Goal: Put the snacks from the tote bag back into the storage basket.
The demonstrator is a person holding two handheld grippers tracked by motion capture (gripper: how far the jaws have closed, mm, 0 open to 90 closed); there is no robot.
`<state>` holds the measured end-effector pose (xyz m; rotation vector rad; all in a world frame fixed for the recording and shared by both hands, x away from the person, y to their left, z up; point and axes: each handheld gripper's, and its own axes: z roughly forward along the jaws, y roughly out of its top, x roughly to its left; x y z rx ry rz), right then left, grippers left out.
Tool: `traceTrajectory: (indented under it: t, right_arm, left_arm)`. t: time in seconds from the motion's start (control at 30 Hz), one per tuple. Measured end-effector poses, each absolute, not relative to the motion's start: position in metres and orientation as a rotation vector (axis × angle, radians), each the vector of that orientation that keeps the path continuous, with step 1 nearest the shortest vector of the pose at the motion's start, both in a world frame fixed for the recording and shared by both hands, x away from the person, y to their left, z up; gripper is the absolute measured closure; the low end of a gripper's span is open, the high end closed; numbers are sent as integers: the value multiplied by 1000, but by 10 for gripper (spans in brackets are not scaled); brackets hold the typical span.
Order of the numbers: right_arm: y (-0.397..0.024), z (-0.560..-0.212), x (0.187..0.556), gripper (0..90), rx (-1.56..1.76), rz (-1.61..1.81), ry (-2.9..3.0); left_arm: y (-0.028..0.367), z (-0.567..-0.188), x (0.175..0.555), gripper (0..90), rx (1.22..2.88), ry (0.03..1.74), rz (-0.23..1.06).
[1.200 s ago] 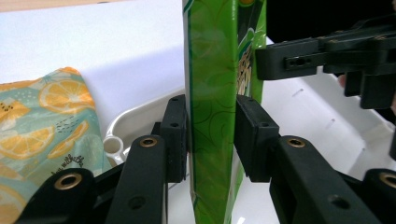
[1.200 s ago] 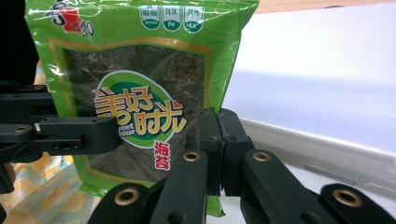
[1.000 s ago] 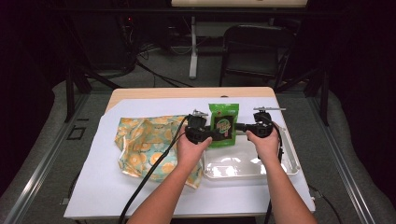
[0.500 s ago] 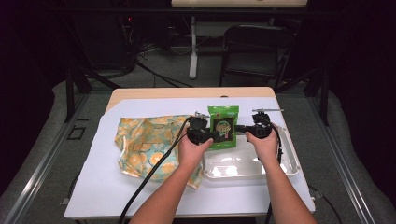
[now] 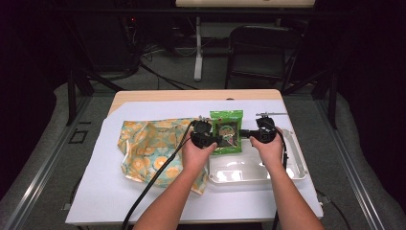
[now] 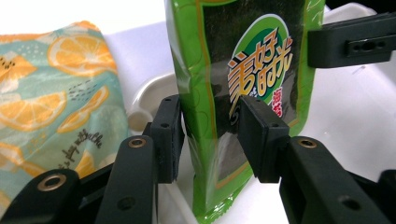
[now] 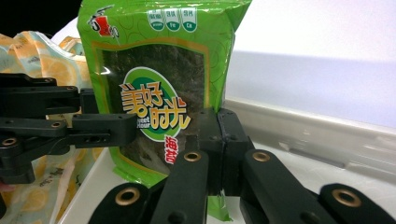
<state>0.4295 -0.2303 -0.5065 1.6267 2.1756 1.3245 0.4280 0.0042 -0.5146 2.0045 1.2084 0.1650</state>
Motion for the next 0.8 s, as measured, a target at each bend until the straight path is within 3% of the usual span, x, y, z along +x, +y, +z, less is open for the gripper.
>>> traceTrajectory:
  t: [0.5,0.8]
  right_arm:
    - [-234,-513,432,900,1692,1343,2143]
    - [-236,-516,434,898,1717,1357,2140]
  left_arm:
    - [6,-513,428,643,2001,1226,210]
    - [5,-519,430,779,2032,1237,227]
